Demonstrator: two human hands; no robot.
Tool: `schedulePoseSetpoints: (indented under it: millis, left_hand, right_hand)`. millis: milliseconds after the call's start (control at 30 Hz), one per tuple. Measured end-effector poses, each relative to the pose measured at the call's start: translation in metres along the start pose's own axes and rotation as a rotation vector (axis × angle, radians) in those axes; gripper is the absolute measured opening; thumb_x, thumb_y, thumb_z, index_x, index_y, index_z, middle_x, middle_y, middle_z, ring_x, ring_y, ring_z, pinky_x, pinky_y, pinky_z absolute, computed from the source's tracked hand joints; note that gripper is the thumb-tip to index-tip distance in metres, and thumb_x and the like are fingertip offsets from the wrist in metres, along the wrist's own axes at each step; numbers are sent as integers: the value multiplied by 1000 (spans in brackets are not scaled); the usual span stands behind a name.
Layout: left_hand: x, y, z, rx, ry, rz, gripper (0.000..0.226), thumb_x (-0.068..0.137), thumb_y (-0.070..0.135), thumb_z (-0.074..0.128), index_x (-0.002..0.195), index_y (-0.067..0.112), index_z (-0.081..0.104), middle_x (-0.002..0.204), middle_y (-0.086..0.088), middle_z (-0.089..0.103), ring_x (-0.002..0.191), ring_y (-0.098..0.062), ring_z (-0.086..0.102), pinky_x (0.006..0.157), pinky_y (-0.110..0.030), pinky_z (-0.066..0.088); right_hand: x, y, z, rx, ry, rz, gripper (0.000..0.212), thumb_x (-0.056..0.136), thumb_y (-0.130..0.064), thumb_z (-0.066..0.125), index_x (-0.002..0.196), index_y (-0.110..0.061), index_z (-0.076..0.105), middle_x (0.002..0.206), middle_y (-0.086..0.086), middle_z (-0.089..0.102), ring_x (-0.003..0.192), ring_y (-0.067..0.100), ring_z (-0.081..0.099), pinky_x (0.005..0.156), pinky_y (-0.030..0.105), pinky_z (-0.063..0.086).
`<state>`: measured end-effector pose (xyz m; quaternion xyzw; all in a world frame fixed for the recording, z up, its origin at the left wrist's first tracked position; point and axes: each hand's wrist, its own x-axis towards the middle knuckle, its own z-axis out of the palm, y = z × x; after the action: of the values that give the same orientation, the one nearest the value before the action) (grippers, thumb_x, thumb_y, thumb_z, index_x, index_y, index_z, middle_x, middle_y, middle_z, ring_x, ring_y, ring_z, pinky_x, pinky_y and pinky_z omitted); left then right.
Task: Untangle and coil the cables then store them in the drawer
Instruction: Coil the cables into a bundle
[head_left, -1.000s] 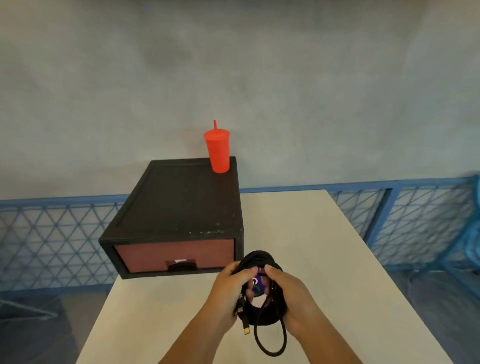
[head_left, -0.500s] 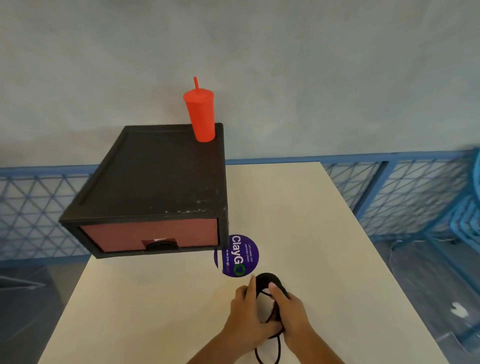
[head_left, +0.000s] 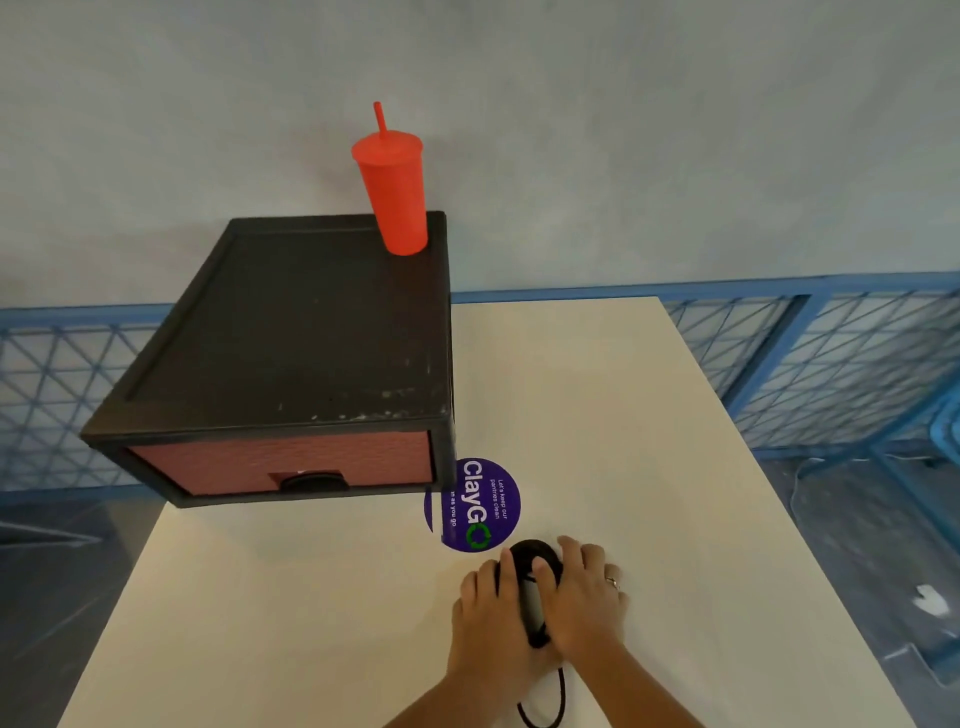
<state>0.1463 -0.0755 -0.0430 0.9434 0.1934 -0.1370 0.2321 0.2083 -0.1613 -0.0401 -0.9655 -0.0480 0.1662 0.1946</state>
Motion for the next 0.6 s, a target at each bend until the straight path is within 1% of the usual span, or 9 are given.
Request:
schedulePoseSetpoints:
  millis: [67, 100, 200, 267, 367, 433, 467, 533, 600]
  left_hand:
    - [-1, -2, 4, -13, 24, 16, 120, 50, 82, 29, 149, 19, 1, 155, 3, 11, 143, -21, 10, 116, -33, 16]
    - [-1, -3, 6, -25, 42, 26, 122, 48, 81, 27, 149, 18, 1, 156, 2, 8, 144, -21, 7, 116, -32, 13]
    - [-4, -5, 8, -65, 104, 51, 120, 51, 79, 33, 149, 17, 4, 158, 0, 5, 145, -20, 3, 116, -31, 9]
    - [-5, -5, 5, -65, 106, 75, 119, 52, 79, 34, 149, 18, 3, 158, 2, 3, 145, -18, 1, 116, -30, 8]
    - [-7, -6, 3, -63, 120, 118, 115, 55, 79, 38, 149, 21, 6, 157, 4, 7, 145, -15, 2, 117, -30, 8]
    - [-9, -6, 1, -59, 117, 152, 111, 56, 78, 40, 148, 24, 7, 157, 6, 8, 145, -14, 2, 117, -30, 7]
    - [-10, -7, 0, -63, 115, 165, 110, 57, 77, 41, 148, 25, 8, 157, 7, 9, 145, -13, 2, 117, -30, 7]
    - [-12, -9, -3, -71, 123, 189, 107, 59, 76, 43, 148, 27, 8, 157, 9, 10, 145, -12, 2, 118, -30, 7]
    - [-14, -12, -7, -94, 133, 207, 105, 61, 75, 44, 148, 28, 9, 156, 10, 10, 145, -11, 1, 117, -28, 6]
  right_hand:
    - [2, 4, 1, 5, -26, -60, 49, 95, -47, 31, 140, -30, 27, 141, -4, 32, 130, 20, 31, 106, 36, 30]
    - [3, 5, 1, 19, -43, -83, 49, 94, -47, 33, 141, -31, 27, 143, -5, 30, 133, 19, 28, 108, 37, 28]
    - [2, 6, 1, 95, -41, -140, 49, 94, -45, 37, 141, -32, 28, 145, -7, 29, 135, 16, 24, 110, 37, 25]
    - [1, 4, -2, 131, -28, -167, 50, 94, -43, 39, 141, -32, 29, 146, -8, 29, 136, 15, 23, 111, 37, 25]
    - [1, -1, -5, 105, -32, -201, 49, 95, -44, 37, 142, -33, 28, 150, -7, 25, 139, 16, 19, 112, 37, 24]
    - [-1, -4, -6, 60, -40, -230, 52, 94, -51, 30, 142, -33, 27, 152, -6, 23, 141, 16, 17, 112, 37, 23]
    - [-2, -6, -7, 38, -48, -241, 58, 91, -59, 23, 142, -33, 26, 152, -6, 22, 141, 16, 17, 112, 37, 24]
    - [-5, -10, -9, 21, -36, -260, 84, 75, -76, 1, 142, -33, 27, 152, -7, 22, 141, 16, 17, 112, 37, 24]
    - [-7, -14, -10, 15, -21, -275, 98, 62, -77, -8, 142, -33, 28, 152, -7, 23, 141, 15, 17, 112, 37, 24]
